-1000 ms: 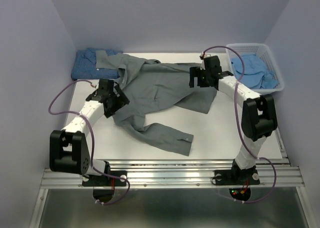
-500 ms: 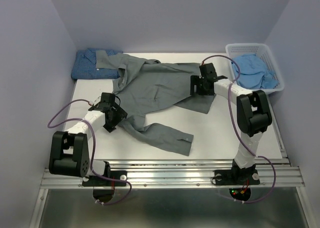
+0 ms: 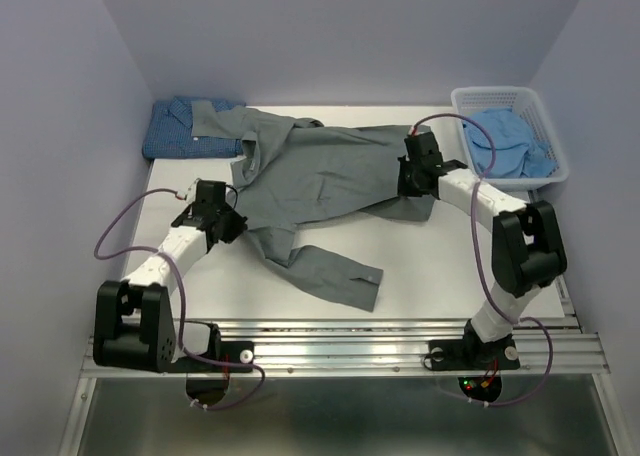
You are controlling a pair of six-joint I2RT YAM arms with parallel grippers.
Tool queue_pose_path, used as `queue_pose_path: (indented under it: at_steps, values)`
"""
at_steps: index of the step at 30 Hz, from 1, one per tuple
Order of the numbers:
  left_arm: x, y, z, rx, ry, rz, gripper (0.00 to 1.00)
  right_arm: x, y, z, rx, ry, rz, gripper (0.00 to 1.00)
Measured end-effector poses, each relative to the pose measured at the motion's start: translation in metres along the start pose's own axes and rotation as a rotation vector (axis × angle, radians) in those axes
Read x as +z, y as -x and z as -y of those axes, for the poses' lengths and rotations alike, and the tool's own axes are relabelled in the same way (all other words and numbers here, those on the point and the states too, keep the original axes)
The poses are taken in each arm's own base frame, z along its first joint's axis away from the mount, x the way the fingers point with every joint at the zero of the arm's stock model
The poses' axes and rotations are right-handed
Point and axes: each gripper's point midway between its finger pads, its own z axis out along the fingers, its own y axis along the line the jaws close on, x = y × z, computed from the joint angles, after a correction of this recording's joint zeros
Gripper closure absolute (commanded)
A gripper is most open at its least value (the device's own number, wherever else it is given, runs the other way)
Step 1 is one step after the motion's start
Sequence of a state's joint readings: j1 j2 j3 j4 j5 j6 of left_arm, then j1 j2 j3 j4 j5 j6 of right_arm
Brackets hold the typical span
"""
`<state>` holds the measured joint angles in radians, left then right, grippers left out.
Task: Fold and stack the long sleeve shirts
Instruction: Flatten the shirt out
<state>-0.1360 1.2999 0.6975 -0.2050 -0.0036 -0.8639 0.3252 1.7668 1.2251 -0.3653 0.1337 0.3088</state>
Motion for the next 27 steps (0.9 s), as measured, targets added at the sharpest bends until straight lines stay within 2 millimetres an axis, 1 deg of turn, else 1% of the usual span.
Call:
queue_pose_path:
  at_steps: [1, 2, 3, 4, 5, 6, 7, 8, 9, 11, 12, 13, 14, 15, 16, 17, 18, 19, 21, 22, 25, 26, 27]
  values:
    - [-0.008, 0.005, 0.006, 0.0, -0.029, 0.021, 1.0, -0.012, 0.008, 0.0, 0.008, -0.002, 0.028, 0.95]
    - [-0.01, 0.005, 0.006, 0.003, -0.031, 0.024, 1.0, -0.024, 0.015, 0.0, 0.017, -0.004, 0.054, 0.91]
    - [-0.024, 0.013, 0.015, 0.005, -0.074, 0.056, 1.0, -0.04, 0.022, 0.001, 0.031, -0.002, 0.084, 0.89]
    - [-0.032, 0.017, 0.019, 0.007, -0.092, 0.071, 1.0, -0.057, 0.027, 0.003, 0.043, 0.003, 0.117, 0.84]
    - [-0.041, 0.02, 0.022, 0.011, -0.103, 0.08, 1.0, -0.072, 0.028, 0.006, 0.058, 0.007, 0.142, 0.83]
    - [-0.044, 0.021, 0.024, 0.013, -0.106, 0.082, 1.0, -0.092, 0.026, 0.008, 0.075, 0.016, 0.17, 0.83]
    - [-0.05, 0.022, 0.024, 0.016, -0.102, 0.082, 1.0, -0.104, 0.02, 0.011, 0.09, 0.023, 0.185, 0.83]
    - [-0.053, 0.022, 0.023, 0.018, -0.096, 0.079, 1.0, -0.117, 0.012, 0.015, 0.107, 0.026, 0.194, 0.83]
    - [-0.056, 0.02, 0.02, 0.019, -0.086, 0.071, 1.0, -0.129, -0.004, 0.021, 0.136, 0.027, 0.187, 0.83]
    - [-0.061, 0.012, 0.01, 0.021, -0.052, 0.04, 1.0, -0.137, -0.031, 0.029, 0.175, 0.022, 0.157, 0.82]
    - [-0.063, 0.008, 0.007, 0.02, -0.045, 0.026, 1.0, -0.137, -0.056, 0.035, 0.201, 0.01, 0.111, 0.76]
    - [-0.065, 0.001, 0.002, 0.016, -0.036, 0.0, 1.0, -0.136, -0.074, 0.039, 0.224, 0.001, 0.069, 0.63]
    - [-0.068, -0.005, -0.002, 0.012, -0.033, -0.018, 0.97, -0.134, -0.104, 0.045, 0.254, -0.02, -0.003, 0.48]
    - [-0.071, -0.015, -0.011, 0.005, -0.022, -0.047, 0.88, -0.132, -0.124, 0.049, 0.278, -0.037, -0.058, 0.43]
    - [-0.074, -0.021, -0.015, -0.001, -0.021, -0.061, 0.67, -0.132, -0.143, 0.053, 0.298, -0.055, -0.11, 0.3]
    - [-0.076, -0.028, -0.02, -0.007, -0.019, -0.081, 0.09, -0.135, -0.166, 0.059, 0.325, -0.087, -0.181, 0.0]
    - [-0.082, -0.039, -0.028, -0.016, -0.011, -0.115, 0.01, -0.139, -0.178, 0.062, 0.338, -0.106, -0.22, 0.0]
    - [-0.086, -0.042, -0.032, -0.015, -0.007, -0.123, 0.01, -0.142, -0.183, 0.064, 0.353, -0.124, -0.237, 0.0]
    - [-0.096, -0.046, -0.037, -0.013, 0.003, -0.139, 0.01, -0.151, -0.179, 0.068, 0.356, -0.151, -0.24, 0.0]
    - [-0.103, -0.044, -0.038, -0.006, 0.016, -0.136, 0.01, -0.156, -0.17, 0.068, 0.355, -0.157, -0.222, 0.0]
    - [-0.121, -0.021, -0.02, 0.033, -0.001, -0.081, 0.01, -0.17, -0.115, 0.06, 0.344, -0.127, -0.083, 0.0]
    - [-0.127, -0.01, -0.01, 0.047, -0.02, -0.047, 0.01, -0.172, -0.092, 0.056, 0.337, -0.102, -0.019, 0.0]
    - [-0.131, 0.003, 0.003, 0.059, -0.049, -0.011, 0.01, -0.173, -0.079, 0.052, 0.333, -0.087, 0.019, 0.0]
